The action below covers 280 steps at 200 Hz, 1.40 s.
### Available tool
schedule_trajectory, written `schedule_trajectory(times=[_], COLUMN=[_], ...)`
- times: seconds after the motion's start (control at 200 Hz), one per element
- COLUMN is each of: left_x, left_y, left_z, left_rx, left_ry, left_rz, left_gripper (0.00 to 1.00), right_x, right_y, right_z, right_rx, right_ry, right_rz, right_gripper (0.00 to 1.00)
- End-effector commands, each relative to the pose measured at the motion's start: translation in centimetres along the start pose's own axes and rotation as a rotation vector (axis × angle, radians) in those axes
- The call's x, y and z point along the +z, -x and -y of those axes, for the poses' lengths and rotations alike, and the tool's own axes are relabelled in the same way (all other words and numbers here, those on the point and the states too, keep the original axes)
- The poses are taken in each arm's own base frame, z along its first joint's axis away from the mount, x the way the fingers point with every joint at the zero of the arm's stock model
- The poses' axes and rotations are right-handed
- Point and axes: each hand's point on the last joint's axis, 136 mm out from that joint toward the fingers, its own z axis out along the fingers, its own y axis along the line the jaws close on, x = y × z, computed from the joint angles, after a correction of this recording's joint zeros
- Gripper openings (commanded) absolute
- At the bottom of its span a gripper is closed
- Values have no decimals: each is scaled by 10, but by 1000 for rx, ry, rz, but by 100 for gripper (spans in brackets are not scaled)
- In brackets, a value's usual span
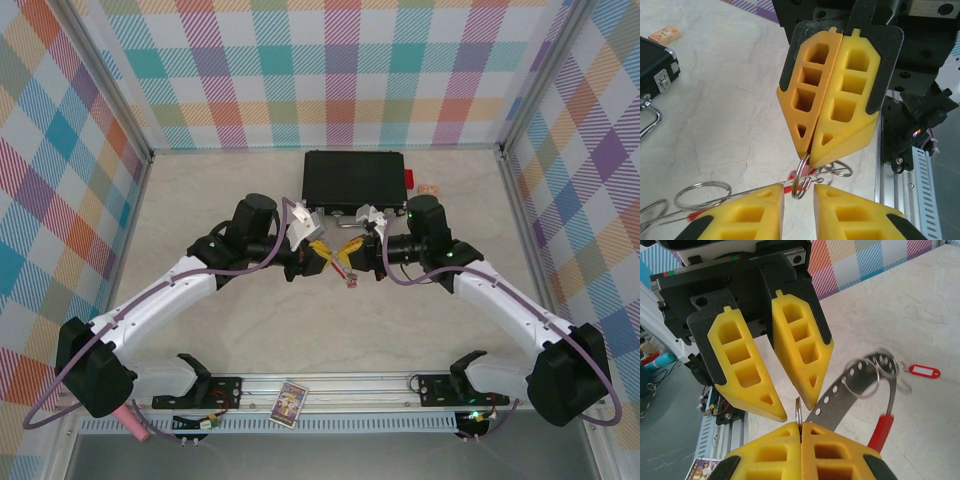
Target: Put the keys on the keyring
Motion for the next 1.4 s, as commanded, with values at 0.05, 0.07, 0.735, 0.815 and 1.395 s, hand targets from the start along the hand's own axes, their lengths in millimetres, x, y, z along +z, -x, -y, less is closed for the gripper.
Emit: schedule_trajectory(times=[0.05, 0.07, 0.735, 0.815, 1.395], left_x=[-5, -5, 1, -2, -34], left_y=[12, 12, 17, 28, 85], left_z=[5, 5, 9, 6, 21], left_rx=[42, 41, 47, 68, 100], left_ry=[-22, -22, -52, -17, 37], left_rz=[21, 22, 14, 84, 487], left_gripper=[20, 20, 0, 0, 0], right_x=[2, 2, 3, 0, -42], right_y=[11, 11, 11, 14, 26], right_z=[-12, -12, -9, -1, 19], right_rx=[-54, -54, -52, -43, -24], right_ry=[51, 51, 20, -54, -355], right_rz=[5, 5, 3, 23, 230], right_gripper=[0, 0, 0, 17, 24])
